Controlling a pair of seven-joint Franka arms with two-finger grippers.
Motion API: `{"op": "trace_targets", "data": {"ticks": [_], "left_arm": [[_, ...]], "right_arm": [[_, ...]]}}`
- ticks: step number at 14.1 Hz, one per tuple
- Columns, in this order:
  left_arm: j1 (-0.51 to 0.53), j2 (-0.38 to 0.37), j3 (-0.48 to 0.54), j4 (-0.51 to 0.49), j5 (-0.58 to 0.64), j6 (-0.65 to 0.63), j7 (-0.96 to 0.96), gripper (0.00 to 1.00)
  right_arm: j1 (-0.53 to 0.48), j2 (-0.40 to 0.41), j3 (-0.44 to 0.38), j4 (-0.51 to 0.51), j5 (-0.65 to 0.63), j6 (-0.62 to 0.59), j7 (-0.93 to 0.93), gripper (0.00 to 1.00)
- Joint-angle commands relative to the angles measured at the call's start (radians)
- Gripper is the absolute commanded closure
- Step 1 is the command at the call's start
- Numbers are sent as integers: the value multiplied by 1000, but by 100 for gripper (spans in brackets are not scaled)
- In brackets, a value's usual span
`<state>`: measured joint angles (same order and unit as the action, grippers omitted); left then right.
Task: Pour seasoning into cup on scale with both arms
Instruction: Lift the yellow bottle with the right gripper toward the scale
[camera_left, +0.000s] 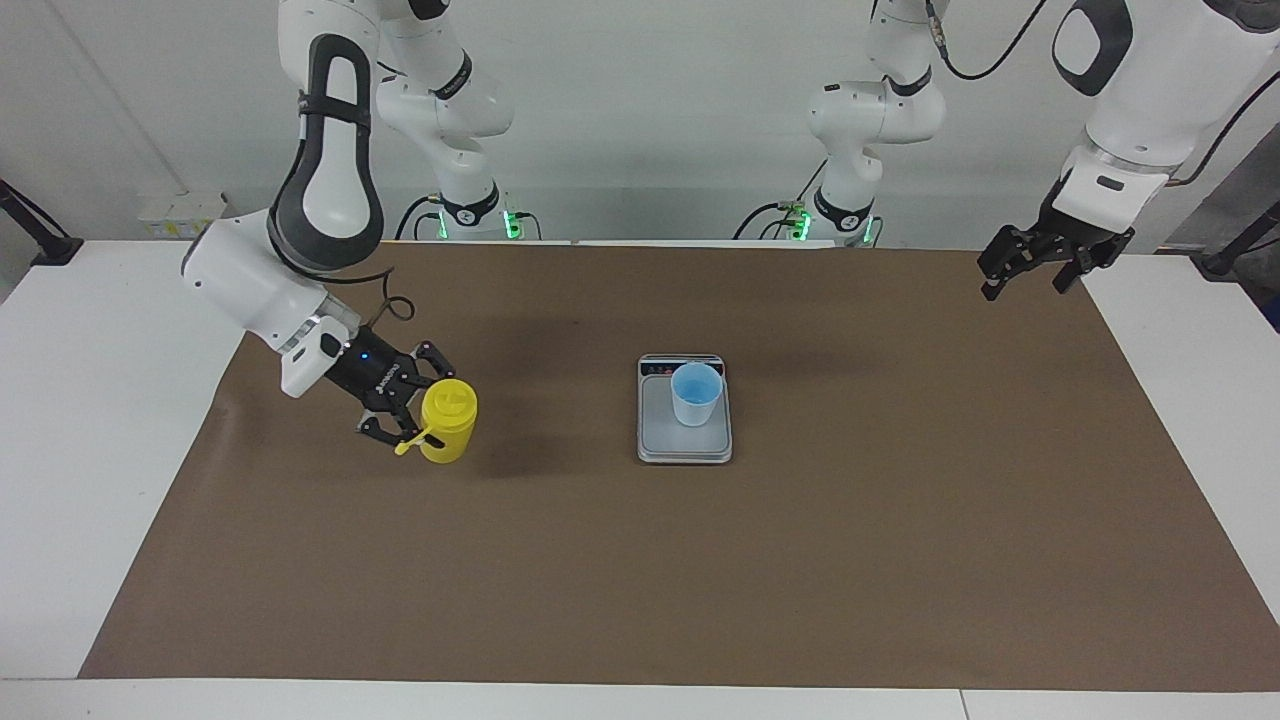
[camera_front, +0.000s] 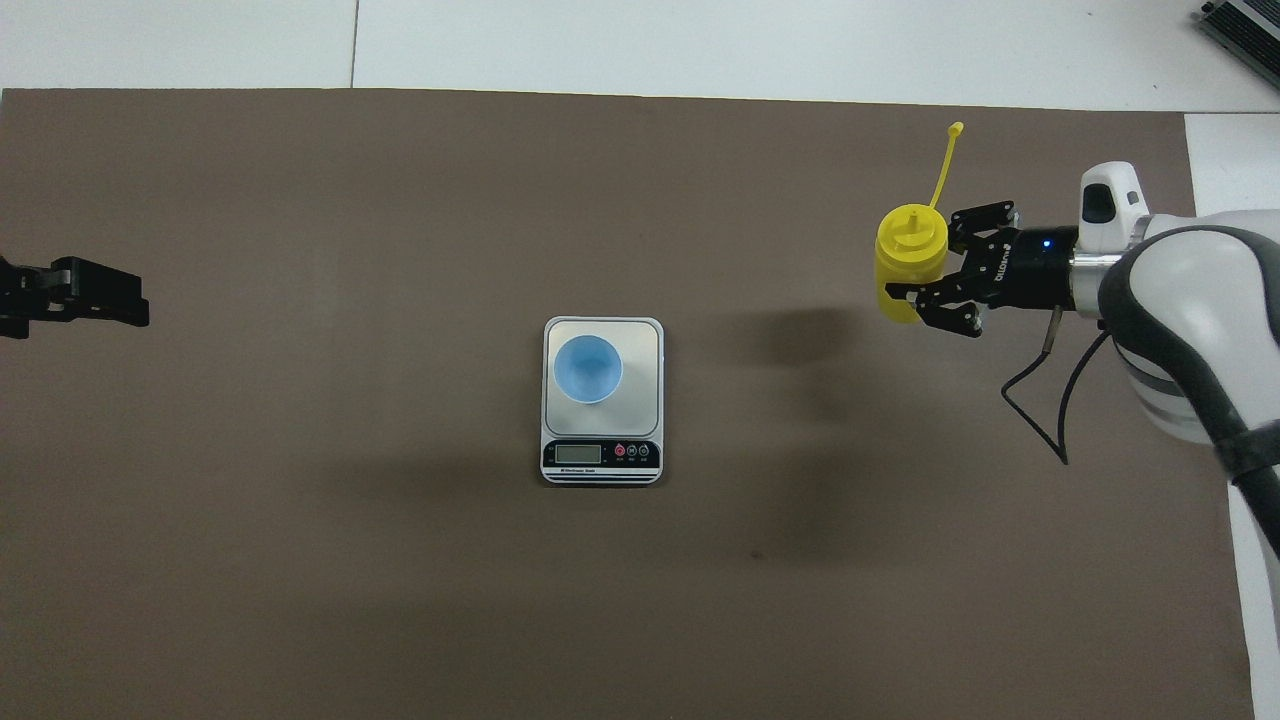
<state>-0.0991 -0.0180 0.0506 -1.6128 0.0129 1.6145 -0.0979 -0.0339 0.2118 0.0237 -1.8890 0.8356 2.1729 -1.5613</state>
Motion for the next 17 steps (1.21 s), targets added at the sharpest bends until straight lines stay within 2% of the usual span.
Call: {"op": "trace_targets", "data": {"ticks": [1, 8, 15, 17], "left_arm": [[1, -30, 3, -33, -7, 4, 3, 0], [1, -30, 3, -33, -7, 4, 3, 0], [1, -30, 3, -33, -7, 4, 4, 0], [1, -30, 3, -33, -7, 5, 3, 0]], "right_arm": [[64, -12, 5, 17, -102, 60, 113, 75], [241, -11, 5, 19, -461, 189, 321, 75], [341, 9, 7, 8, -838, 226, 532, 75], [371, 14, 9, 8, -898, 226, 575, 75]]}}
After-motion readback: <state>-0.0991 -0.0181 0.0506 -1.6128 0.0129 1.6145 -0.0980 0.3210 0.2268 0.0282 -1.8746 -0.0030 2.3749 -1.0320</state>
